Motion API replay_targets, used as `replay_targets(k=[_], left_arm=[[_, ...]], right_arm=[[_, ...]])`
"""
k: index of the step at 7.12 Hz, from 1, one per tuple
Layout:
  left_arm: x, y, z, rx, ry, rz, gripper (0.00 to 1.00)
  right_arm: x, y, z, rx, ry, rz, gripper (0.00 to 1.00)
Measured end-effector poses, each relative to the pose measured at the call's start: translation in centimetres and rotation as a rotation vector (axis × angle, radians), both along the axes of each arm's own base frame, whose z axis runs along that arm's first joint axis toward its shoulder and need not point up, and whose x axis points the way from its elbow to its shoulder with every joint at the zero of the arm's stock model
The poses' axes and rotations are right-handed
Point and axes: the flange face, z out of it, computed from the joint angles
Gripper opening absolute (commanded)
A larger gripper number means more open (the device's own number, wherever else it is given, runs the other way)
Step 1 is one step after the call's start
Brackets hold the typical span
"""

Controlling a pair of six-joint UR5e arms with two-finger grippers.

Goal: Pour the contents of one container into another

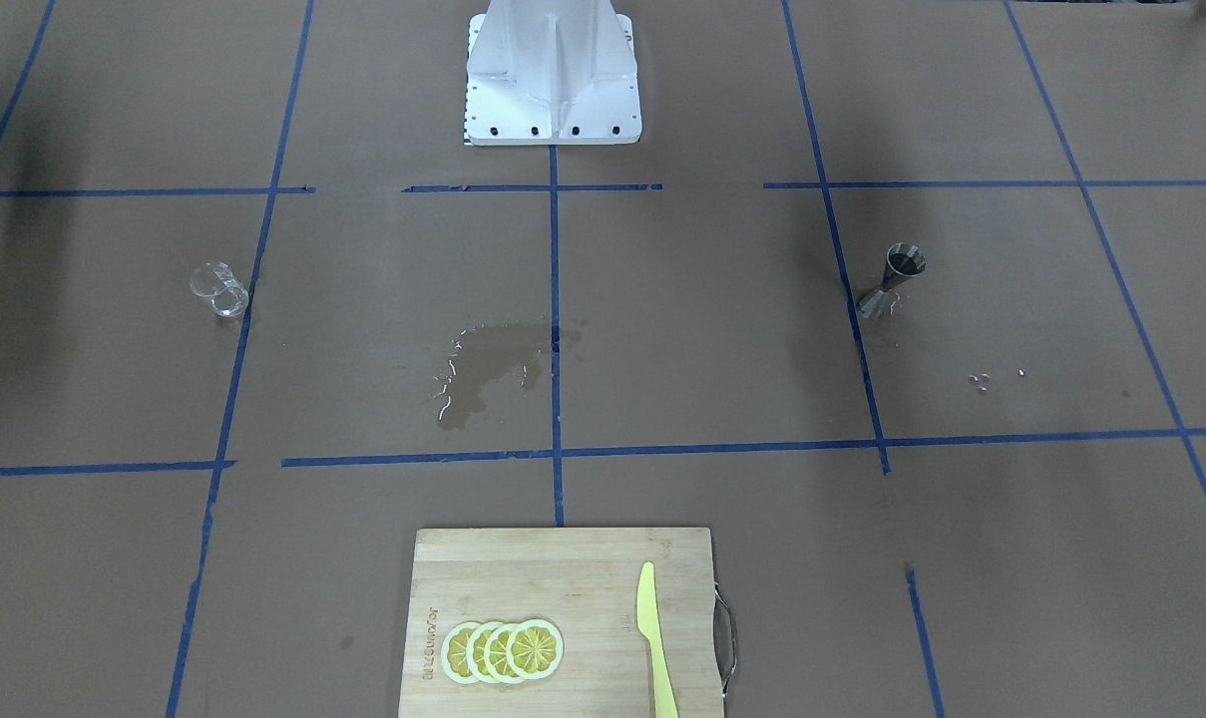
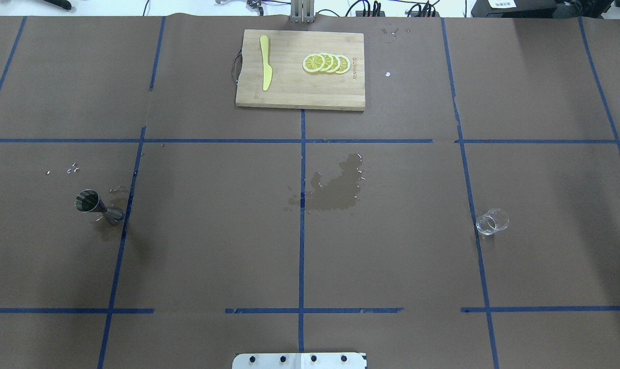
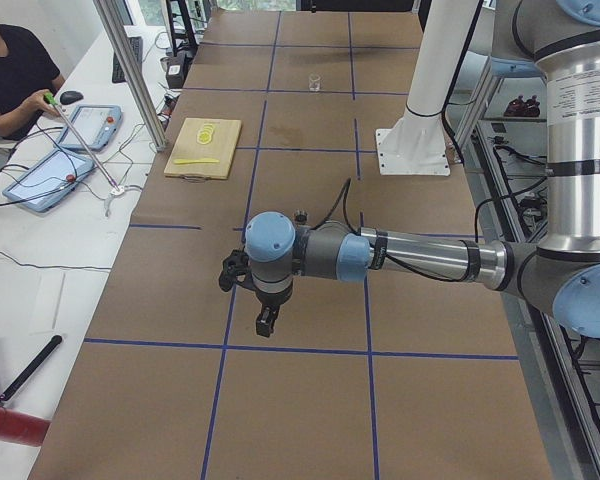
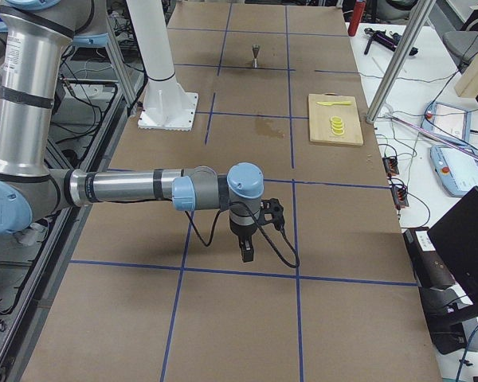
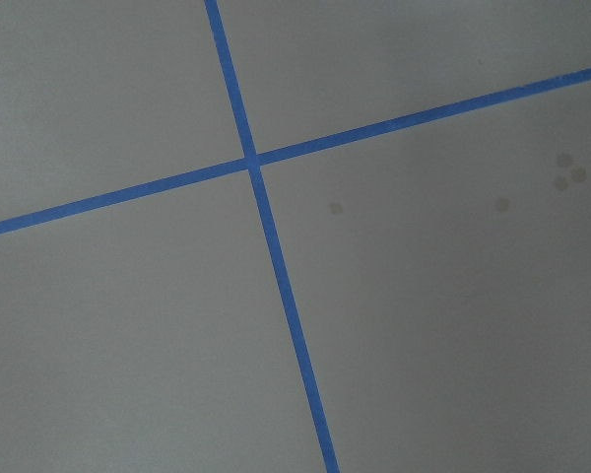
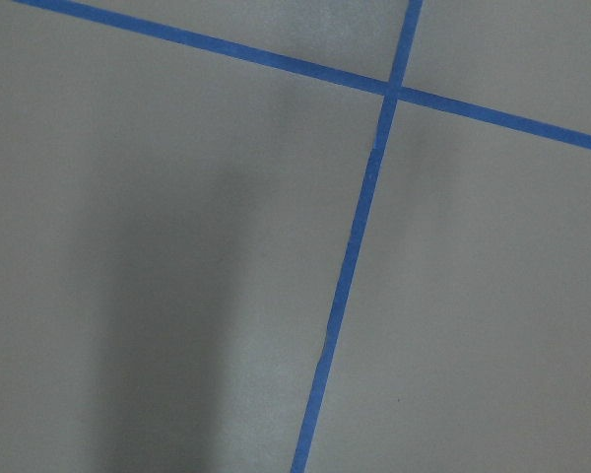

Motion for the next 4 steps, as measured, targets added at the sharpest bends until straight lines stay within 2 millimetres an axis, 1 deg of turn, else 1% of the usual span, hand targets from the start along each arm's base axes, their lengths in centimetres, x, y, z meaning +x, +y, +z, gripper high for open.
replay_targets(k=[2,3,4], left_arm=[[0.02,-1.57,-1.24,0.023,-0.002,-0.001,1.00],[0.01,-1.84,-1.44,0.027,-0.003,-0.001,1.00],[-0.04,-1.71,-1.23,0.024,-0.003,-0.001,1.00]], right_arm=[[-0.57,-0.22,0.18,0.001,0.002,-0.014,1.00],[-0.74,-0.25,0.05,0.005,-0.003,-0.018,1.00],[-0.80,-0.29,-0.15,0.010,-0.005,-0.019,1.00]])
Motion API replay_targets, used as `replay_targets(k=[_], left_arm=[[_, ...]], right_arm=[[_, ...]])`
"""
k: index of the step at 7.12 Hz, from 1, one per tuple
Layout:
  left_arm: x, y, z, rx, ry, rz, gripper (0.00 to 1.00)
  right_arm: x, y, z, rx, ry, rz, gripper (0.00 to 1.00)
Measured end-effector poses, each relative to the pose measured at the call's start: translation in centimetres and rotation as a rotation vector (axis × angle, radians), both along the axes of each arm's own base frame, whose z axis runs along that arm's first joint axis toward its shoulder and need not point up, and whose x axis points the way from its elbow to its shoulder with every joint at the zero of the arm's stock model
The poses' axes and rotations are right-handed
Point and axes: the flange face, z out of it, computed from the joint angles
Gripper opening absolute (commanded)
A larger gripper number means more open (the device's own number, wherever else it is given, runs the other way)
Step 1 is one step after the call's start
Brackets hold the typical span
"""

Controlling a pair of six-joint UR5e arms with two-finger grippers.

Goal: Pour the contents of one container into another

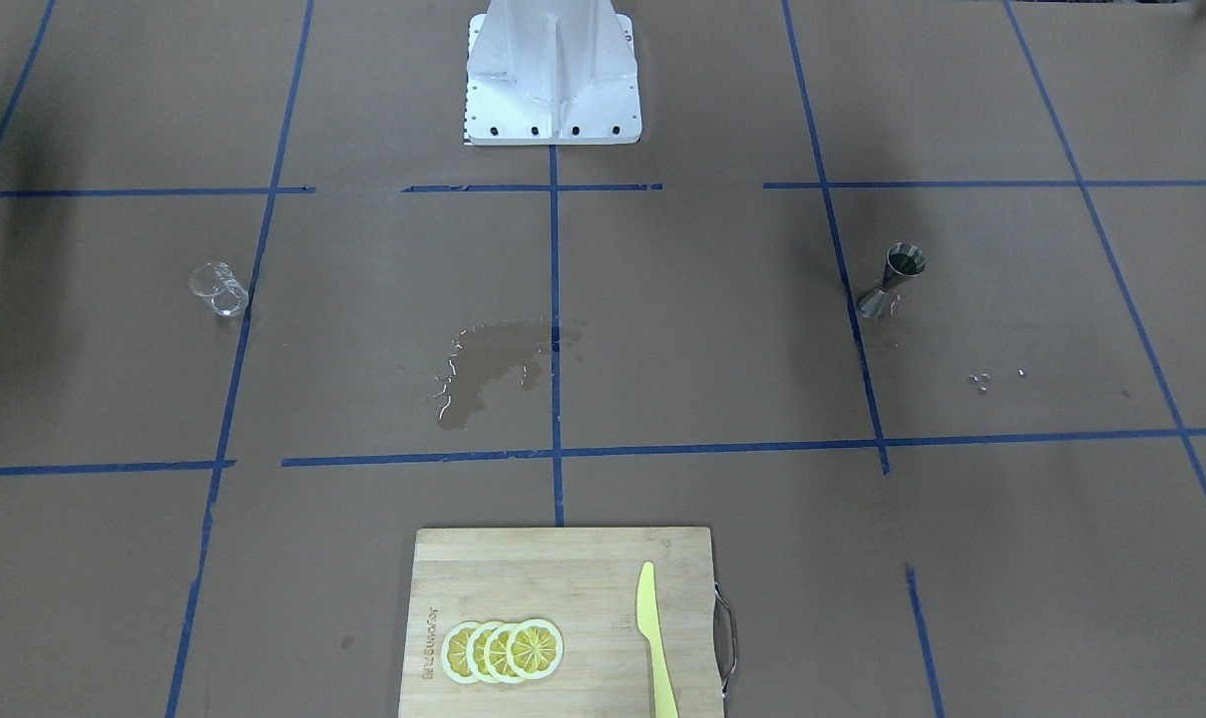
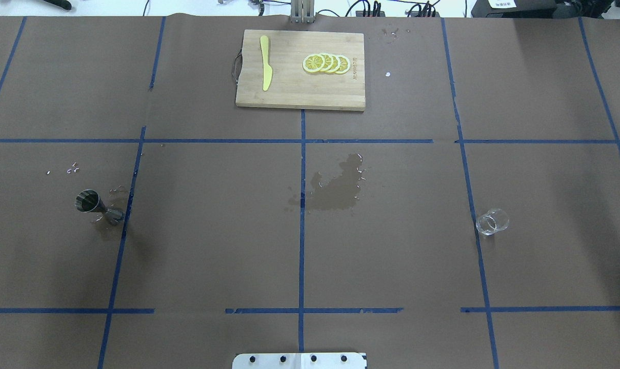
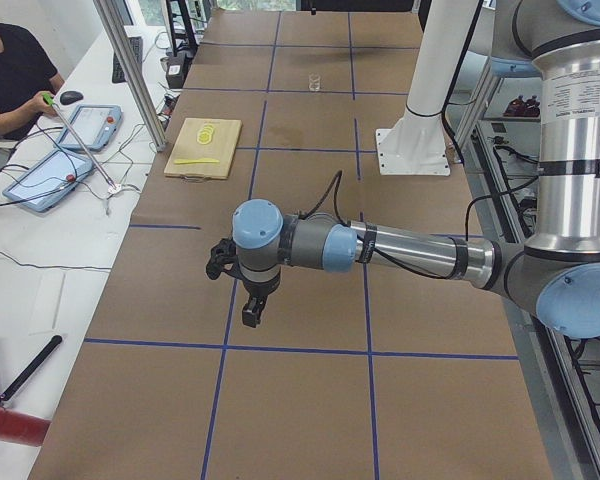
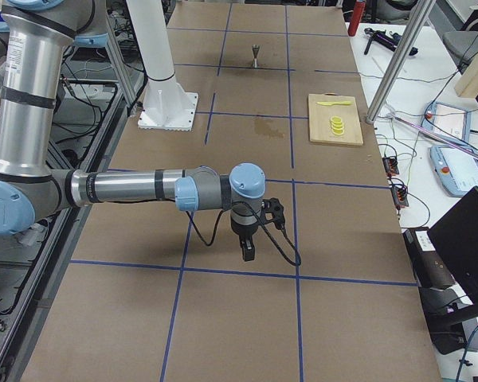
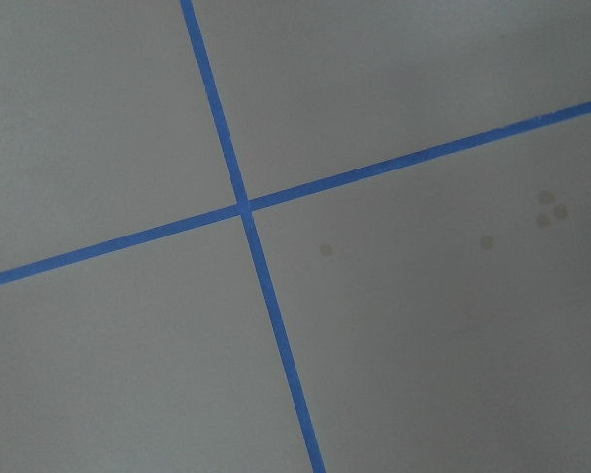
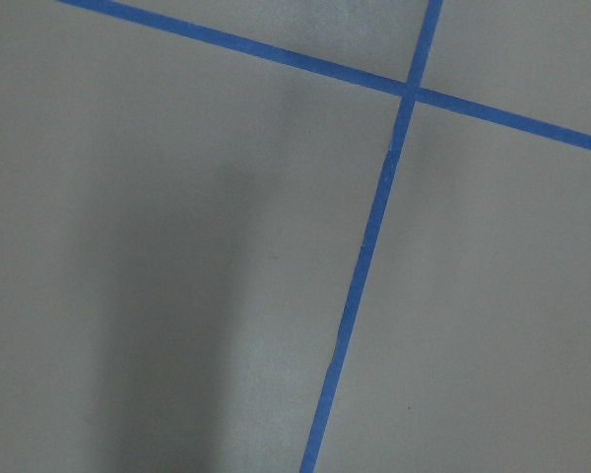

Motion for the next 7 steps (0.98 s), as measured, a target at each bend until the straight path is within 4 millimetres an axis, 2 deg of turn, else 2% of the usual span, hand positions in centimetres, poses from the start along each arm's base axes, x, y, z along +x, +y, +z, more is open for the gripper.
replay_targets(k=[7], left_arm=[[0.7,0.8,4.3,-0.117,-0.004,0.016,1.00]], right_arm=[[-0.2,-0.8,-1.4,0.023,-0.038,0.000,1.00]])
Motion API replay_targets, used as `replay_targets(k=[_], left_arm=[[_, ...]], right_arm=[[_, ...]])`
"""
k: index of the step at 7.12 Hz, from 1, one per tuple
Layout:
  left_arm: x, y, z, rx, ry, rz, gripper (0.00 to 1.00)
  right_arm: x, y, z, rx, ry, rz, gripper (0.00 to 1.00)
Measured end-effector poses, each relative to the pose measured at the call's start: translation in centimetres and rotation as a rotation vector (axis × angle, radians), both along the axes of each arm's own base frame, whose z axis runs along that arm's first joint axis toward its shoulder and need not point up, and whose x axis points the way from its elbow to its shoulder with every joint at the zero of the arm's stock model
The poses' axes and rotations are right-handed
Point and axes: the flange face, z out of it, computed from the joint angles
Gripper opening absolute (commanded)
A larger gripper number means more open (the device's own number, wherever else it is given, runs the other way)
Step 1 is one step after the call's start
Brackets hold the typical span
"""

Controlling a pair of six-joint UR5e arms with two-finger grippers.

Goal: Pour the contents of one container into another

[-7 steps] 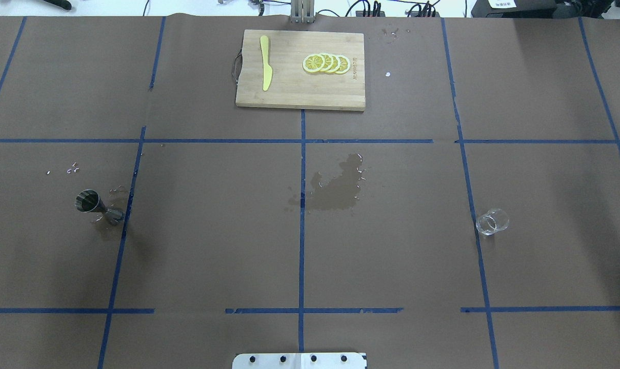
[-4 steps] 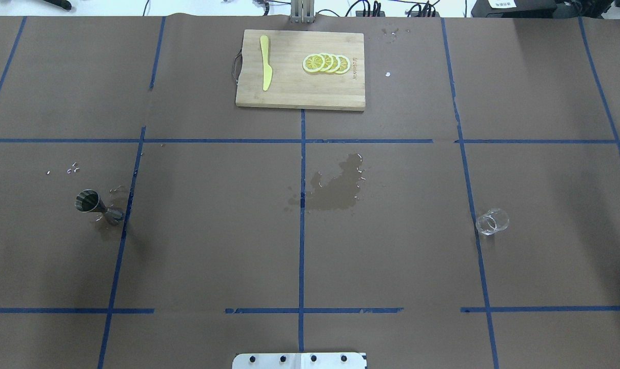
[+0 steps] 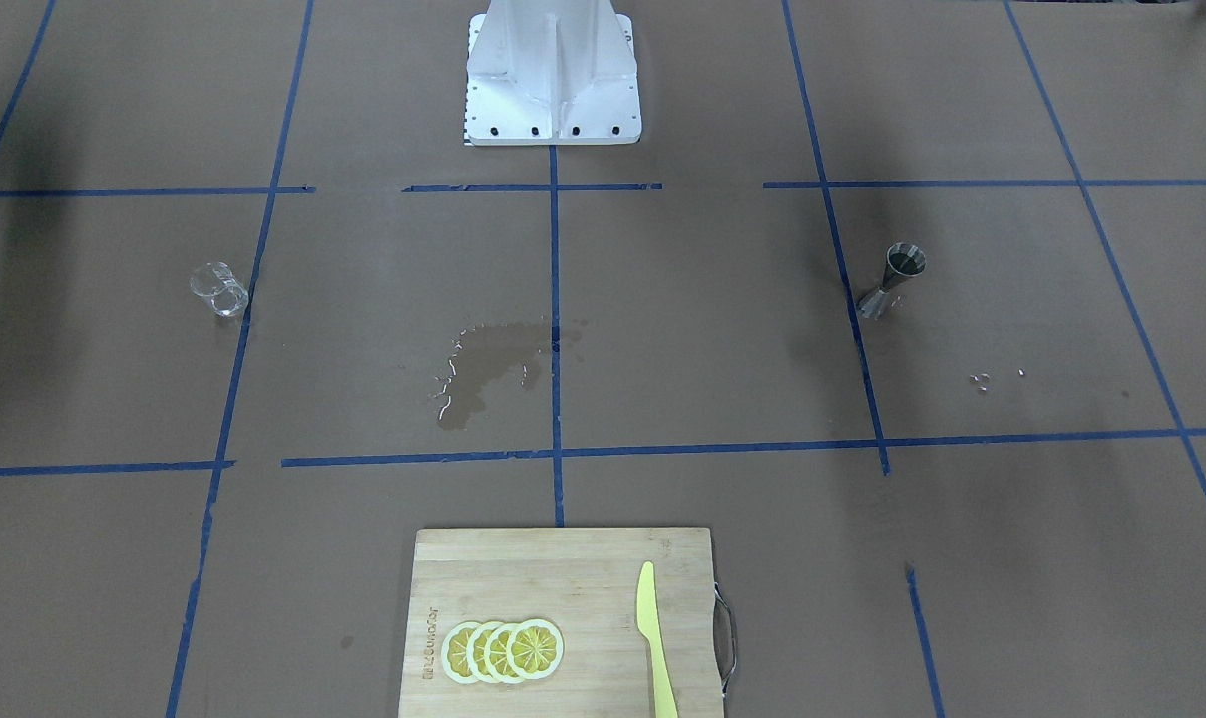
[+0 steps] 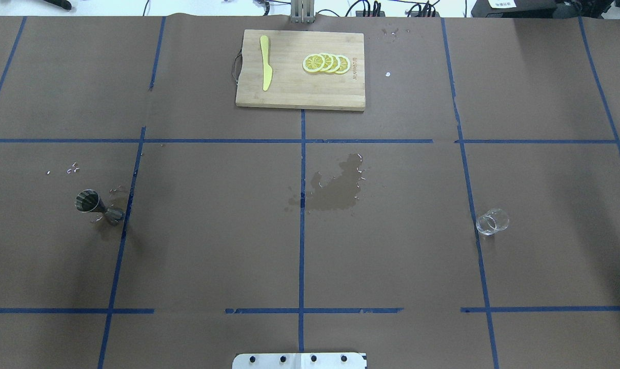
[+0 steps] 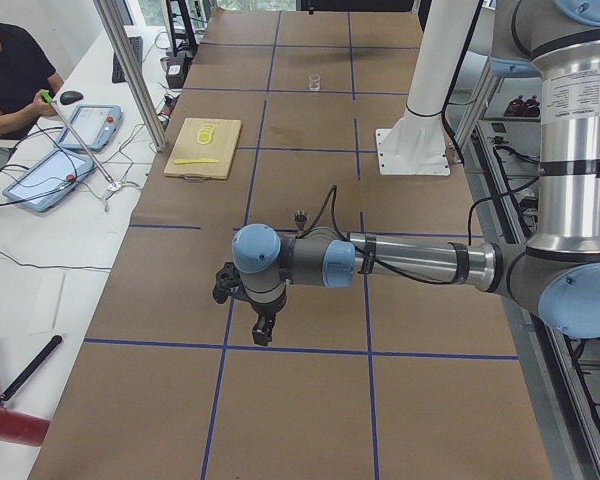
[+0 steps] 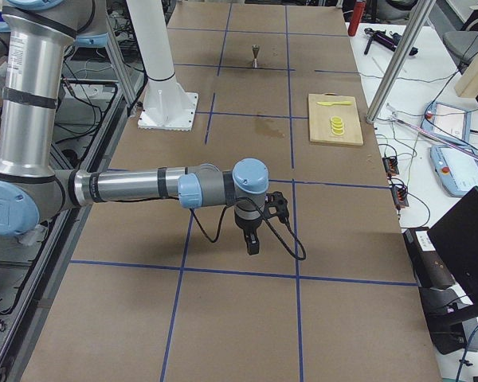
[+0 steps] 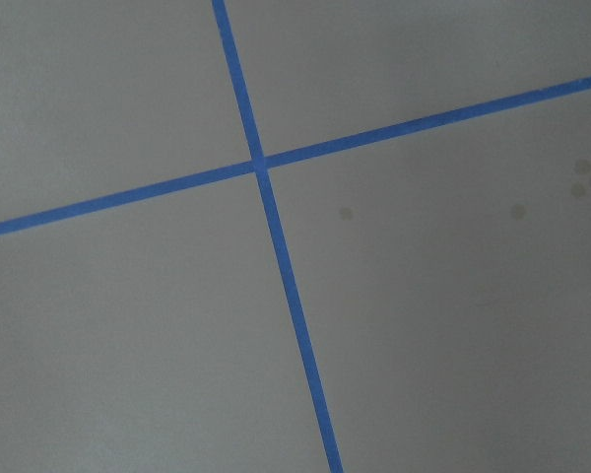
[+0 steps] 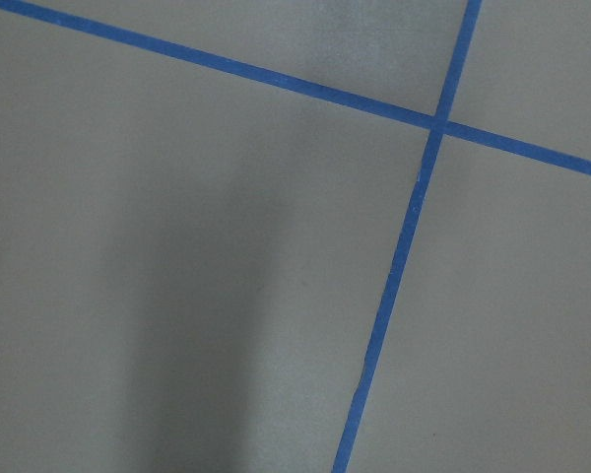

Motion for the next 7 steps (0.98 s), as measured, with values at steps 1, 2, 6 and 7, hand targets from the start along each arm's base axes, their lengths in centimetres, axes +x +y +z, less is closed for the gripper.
replay_targets(k=[1,2,6,7], left_arm=[[-0.4,0.1,0.4,-0.012,-0.001,-0.008,1.00],[-0.8,0.1,0.3,-0.016,-0.001,-0.020,1.00],[-1.2,-0.4,-0.2,-0.004,0.002,-0.028,1.00],[-1.2,-0.5,-0.1,-0.005,0.004,-0.028,1.00]], right_arm=[[0.1,-0.1,-0.1,0.003,0.000,0.002,1.00],[0.1,-0.1,-0.3,0.006,0.001,0.003,1.00],[0.1,0.3,-1.4,-0.028,-0.046,0.037,1.00],[0.3,0.4,-1.4,-0.033,-0.050,0.048,1.00]])
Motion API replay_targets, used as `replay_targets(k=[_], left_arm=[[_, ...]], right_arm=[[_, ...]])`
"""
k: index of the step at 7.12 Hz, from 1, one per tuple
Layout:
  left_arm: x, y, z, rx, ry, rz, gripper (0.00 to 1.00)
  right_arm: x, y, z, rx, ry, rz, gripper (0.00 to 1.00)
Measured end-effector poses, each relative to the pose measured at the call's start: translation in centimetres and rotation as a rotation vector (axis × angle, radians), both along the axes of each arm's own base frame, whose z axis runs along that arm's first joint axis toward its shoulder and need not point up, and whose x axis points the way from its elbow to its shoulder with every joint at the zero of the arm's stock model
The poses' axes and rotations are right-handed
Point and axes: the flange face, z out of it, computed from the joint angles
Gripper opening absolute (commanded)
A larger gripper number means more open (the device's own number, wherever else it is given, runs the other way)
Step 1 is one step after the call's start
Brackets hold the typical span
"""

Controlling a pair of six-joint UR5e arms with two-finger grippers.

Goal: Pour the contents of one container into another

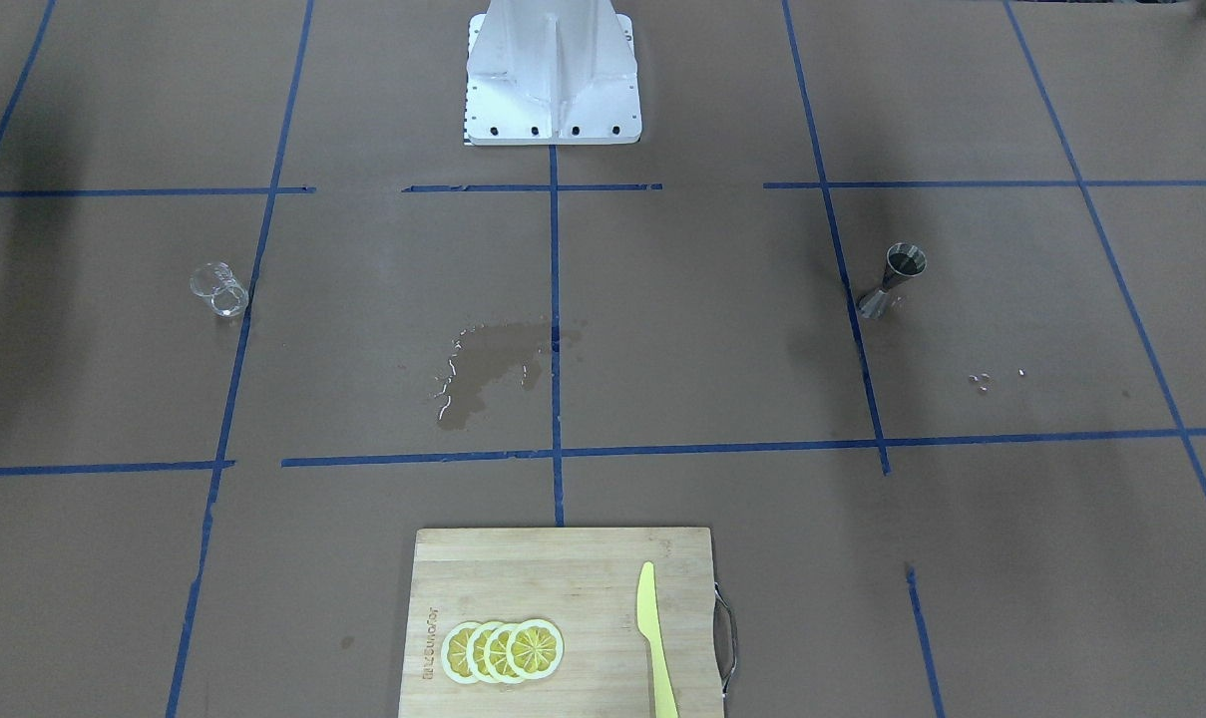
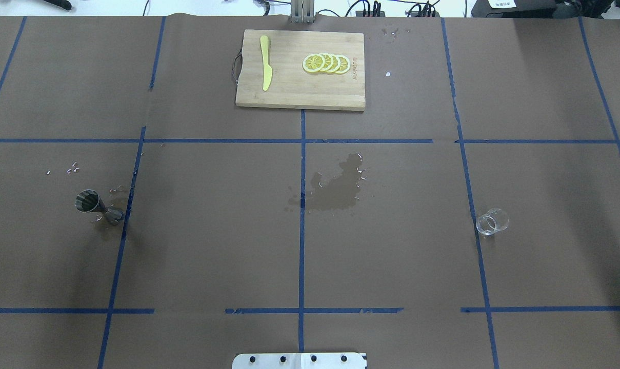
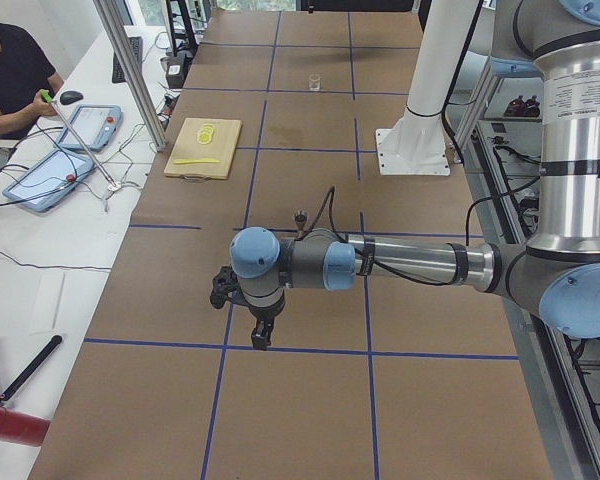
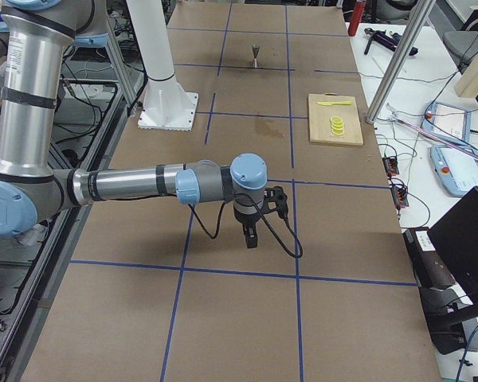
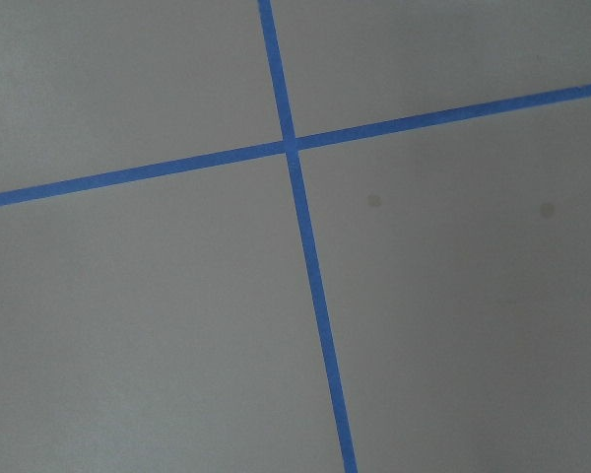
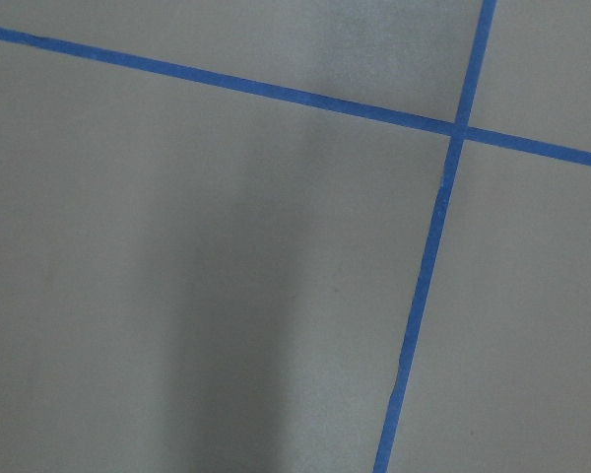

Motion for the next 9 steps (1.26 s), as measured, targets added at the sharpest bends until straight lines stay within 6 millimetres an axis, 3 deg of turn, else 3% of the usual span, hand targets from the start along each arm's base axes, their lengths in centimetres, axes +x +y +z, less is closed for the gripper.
replay_targets(k=[5,9], left_arm=[[0.0,-0.6,-0.4,0.012,0.002,0.002,1.00],[0.0,-0.8,0.0,0.017,-0.003,0.004,1.00]], right_arm=[[3.7,0.0,0.0,-0.003,0.018,0.090,1.00],[3.6,-0.2,0.2,-0.008,0.033,0.089,1.00]])
